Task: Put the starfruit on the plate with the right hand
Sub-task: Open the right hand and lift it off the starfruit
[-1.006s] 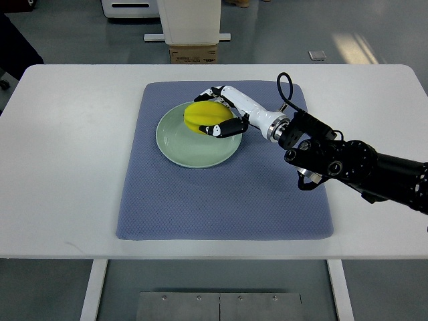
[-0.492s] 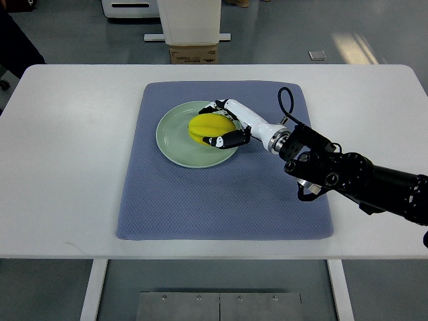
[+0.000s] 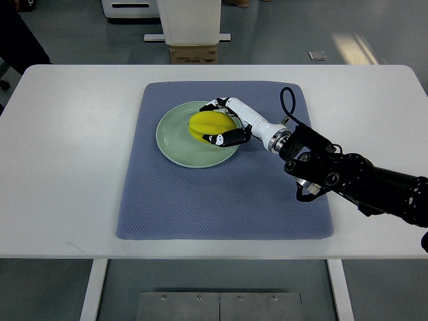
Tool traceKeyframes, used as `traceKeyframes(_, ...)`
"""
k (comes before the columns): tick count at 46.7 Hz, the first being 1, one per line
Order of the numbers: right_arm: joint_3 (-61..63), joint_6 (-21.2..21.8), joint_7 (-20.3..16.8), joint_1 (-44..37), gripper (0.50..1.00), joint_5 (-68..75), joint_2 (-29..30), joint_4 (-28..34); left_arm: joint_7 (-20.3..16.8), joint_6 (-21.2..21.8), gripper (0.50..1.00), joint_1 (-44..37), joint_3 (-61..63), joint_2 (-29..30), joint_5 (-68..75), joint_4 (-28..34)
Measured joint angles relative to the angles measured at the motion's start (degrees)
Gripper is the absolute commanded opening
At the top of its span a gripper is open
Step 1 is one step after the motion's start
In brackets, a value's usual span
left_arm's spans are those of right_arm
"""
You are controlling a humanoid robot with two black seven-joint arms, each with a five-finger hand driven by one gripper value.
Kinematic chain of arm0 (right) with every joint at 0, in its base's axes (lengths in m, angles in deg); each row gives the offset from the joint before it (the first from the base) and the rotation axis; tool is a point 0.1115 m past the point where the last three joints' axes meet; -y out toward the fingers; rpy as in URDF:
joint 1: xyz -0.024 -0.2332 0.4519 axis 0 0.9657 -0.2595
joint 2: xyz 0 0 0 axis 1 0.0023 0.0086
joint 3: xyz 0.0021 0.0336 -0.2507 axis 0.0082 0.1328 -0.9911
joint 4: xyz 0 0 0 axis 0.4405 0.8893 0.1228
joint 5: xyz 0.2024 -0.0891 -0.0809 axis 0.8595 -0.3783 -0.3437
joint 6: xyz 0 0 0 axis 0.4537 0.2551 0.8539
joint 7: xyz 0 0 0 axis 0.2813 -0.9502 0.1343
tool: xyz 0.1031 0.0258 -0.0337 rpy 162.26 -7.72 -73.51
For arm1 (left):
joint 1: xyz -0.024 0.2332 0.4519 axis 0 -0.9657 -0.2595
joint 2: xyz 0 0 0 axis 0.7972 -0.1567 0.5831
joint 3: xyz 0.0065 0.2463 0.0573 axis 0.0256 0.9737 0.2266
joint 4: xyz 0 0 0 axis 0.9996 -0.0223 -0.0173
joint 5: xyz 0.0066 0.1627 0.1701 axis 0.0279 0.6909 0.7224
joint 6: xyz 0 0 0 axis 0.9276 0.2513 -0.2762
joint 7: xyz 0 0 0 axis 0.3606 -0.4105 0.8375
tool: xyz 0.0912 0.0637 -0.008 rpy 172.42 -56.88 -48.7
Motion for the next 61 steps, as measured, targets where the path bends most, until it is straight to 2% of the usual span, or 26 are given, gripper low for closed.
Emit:
traceKeyframes(6, 0.2, 0.0, 0.3, 0.3, 0.96, 0.0, 0.0, 0.1, 0.0, 0.0, 1.0, 0.0, 0.0, 0.0, 0.0, 0.0)
traceKeyframes(8, 0.2, 0.0, 0.4, 0.4, 0.983, 0.0, 0.0, 0.1, 0.0, 0.0, 1.0, 0.0, 0.0, 0.0, 0.0, 0.0)
traceKeyframes(35, 2.9, 0.1, 0.1, -0.4, 1.0, 0.0, 0.0, 0.4, 0.0, 0.0, 1.0, 0.0, 0.0, 0.0, 0.0, 0.0)
traceKeyframes(52, 18.4, 0.1, 0.0, -0.5, 1.0, 0.0, 0.0, 0.9, 0.0, 0.0, 1.0, 0.0, 0.0, 0.0, 0.0, 0.0)
traceKeyframes(61, 20.8, 0.0, 0.0, -0.1, 1.0, 0.0, 0.0, 0.9, 0.0, 0.0, 1.0, 0.0, 0.0, 0.0, 0.0, 0.0)
